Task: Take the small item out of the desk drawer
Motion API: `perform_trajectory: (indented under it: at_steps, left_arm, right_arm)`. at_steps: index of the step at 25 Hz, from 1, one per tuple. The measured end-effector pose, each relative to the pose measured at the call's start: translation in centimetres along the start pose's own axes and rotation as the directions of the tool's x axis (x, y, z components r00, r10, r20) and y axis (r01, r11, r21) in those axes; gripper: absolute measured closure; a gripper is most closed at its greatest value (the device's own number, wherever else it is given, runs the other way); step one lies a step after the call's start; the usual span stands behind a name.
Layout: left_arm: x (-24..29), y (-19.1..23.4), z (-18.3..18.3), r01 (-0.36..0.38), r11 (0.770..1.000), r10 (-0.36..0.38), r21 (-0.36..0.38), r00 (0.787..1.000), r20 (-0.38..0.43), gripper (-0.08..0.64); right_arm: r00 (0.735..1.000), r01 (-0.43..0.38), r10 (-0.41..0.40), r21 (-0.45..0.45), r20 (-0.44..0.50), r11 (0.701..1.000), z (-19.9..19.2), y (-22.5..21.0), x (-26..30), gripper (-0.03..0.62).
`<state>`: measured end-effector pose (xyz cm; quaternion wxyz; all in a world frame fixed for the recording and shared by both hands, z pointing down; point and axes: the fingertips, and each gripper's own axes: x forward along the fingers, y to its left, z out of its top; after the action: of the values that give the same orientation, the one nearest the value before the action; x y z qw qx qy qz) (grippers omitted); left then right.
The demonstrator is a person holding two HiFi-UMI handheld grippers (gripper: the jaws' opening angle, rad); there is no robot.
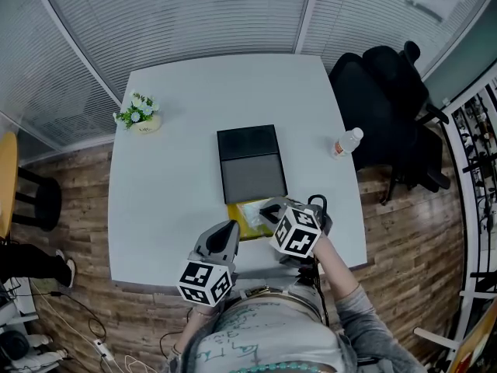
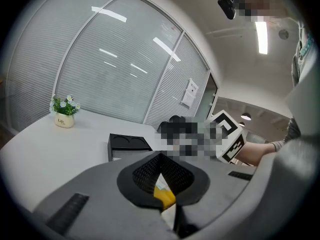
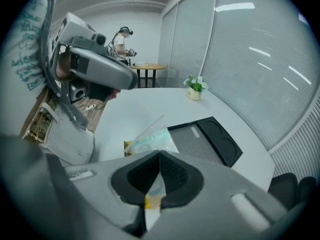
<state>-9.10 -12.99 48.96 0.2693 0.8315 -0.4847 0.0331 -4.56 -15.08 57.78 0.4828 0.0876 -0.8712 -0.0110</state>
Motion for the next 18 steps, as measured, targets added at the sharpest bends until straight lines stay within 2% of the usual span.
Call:
perform_trajectory:
  at_steps: [18]
  left_arm:
    - [0.1,-0.5,-1.0,0.004,1.000,-0.005,-0.009,1.000,-0.028,0.563]
  right_arm:
    - [1.000,0.018,-0.019,0.025,0.018,1.000,0.6,-0.3,-2.6,0.589]
